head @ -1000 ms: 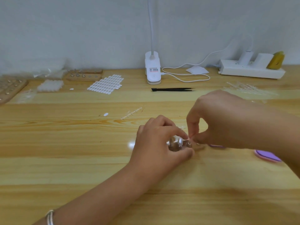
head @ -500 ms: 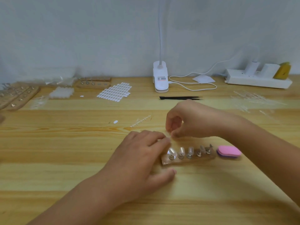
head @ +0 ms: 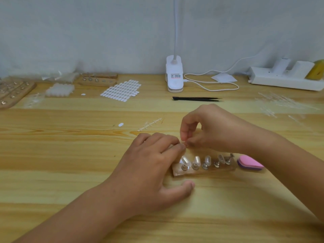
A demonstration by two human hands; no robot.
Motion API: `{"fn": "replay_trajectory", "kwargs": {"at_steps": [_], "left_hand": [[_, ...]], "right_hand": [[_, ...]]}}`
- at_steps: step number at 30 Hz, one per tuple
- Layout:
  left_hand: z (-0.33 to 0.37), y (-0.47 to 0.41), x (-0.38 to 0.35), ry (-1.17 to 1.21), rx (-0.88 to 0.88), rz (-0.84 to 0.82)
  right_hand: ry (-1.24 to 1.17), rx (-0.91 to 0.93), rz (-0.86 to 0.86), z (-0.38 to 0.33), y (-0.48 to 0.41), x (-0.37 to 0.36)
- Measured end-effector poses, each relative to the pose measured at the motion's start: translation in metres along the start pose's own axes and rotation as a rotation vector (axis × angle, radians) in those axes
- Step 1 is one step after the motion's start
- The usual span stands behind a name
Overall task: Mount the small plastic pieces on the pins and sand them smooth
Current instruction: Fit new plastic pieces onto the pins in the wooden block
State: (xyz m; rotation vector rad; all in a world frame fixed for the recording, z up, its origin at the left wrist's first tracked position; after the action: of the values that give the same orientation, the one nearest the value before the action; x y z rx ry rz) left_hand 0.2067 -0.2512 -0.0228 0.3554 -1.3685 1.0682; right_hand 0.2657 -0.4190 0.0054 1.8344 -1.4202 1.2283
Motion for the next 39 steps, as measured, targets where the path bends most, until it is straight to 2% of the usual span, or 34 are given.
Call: {"fn": "replay_trajectory", "kwargs": {"at_steps": [23, 39], "left_hand": [[-0.003, 0.002, 0.0, 0.052, 0.018, 0.01], [-0.007, 0.002, -0.004, 0.038, -0.013, 0.067]], "right_hand": [[-0.063, 0.126, -0.03, 0.011, -0.003, -0.001], [-0.037, 0.076, -0.024, 0.004, 0.001, -0.001]]}}
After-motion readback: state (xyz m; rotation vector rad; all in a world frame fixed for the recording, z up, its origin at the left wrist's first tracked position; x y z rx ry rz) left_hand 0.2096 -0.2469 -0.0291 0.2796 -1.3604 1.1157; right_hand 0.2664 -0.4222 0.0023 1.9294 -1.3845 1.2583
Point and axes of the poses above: each hand's wrist, its own y-axis away from the middle knuckle, its own x-axis out of the back of the hand, z = x × y, the point moved 2 cm from there along -y, towards the middle knuckle, and after that the axes turned 13 degrees about z, right-handed, at the moved point
